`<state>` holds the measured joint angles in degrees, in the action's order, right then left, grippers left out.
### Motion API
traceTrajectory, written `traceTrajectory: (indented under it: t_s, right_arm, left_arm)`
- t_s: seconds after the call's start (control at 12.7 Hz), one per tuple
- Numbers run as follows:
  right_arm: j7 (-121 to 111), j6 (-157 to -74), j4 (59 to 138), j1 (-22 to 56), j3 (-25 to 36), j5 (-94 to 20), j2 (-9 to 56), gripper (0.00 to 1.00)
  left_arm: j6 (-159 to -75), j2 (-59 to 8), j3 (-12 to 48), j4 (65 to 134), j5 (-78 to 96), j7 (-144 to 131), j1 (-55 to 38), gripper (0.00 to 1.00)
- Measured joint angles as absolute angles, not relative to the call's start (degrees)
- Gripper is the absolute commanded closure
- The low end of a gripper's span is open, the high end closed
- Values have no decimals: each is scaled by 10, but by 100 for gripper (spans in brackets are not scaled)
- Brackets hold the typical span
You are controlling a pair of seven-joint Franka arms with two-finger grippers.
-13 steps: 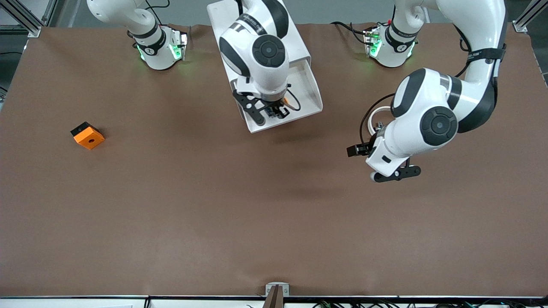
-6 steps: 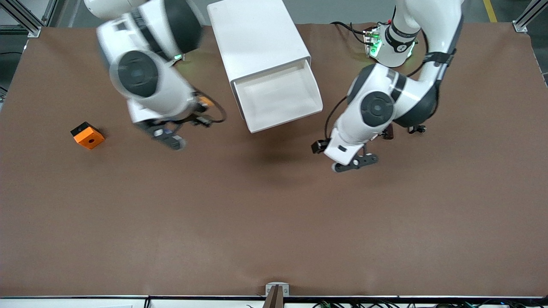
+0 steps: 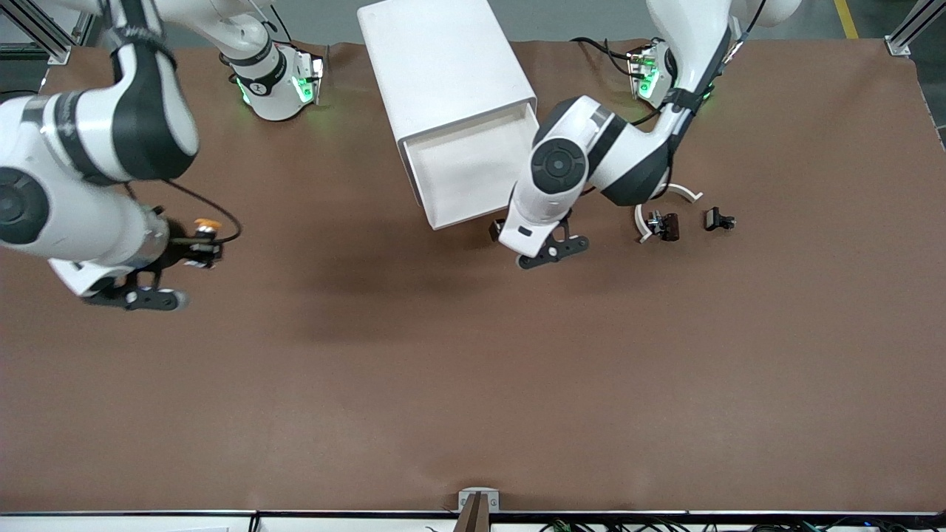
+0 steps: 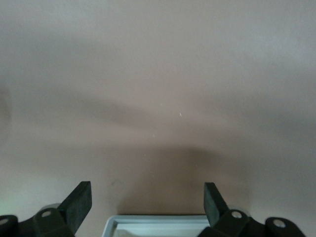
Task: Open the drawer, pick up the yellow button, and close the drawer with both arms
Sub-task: 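Push the drawer shut with the left gripper while the right gripper carries the button, then set the button on the table beside the orange block with the right gripper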
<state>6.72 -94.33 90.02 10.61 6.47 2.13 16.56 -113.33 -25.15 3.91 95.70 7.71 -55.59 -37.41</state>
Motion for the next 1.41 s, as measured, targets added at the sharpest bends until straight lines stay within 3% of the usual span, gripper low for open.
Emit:
traceTrajectory:
  t_s: [0.39,0.63,0.94,1.26,1.33,1.41]
  right_arm:
    - [-18,-1232,1103,15,65,28,171,79]
    - [-17,-1344,1185,3,64,28,180,79]
    - [-18,-1427,1202,-22,64,29,236,79]
    - [-37,-1471,1201,-29,64,31,285,78]
    - [-41,-1476,1200,-31,63,31,289,73]
    - [-43,-1475,1199,-32,63,31,289,34]
  left_arm:
    - [-1065,-245,65,954,77,-593,-405,0]
    - [-1047,-240,112,954,77,-633,-405,0]
    - [-1038,-240,158,956,77,-675,-406,0]
    - [-1035,-240,167,960,86,-688,-406,0]
    - [-1035,-240,168,960,88,-688,-406,0]
    - [-1035,-241,168,961,89,-688,-406,0]
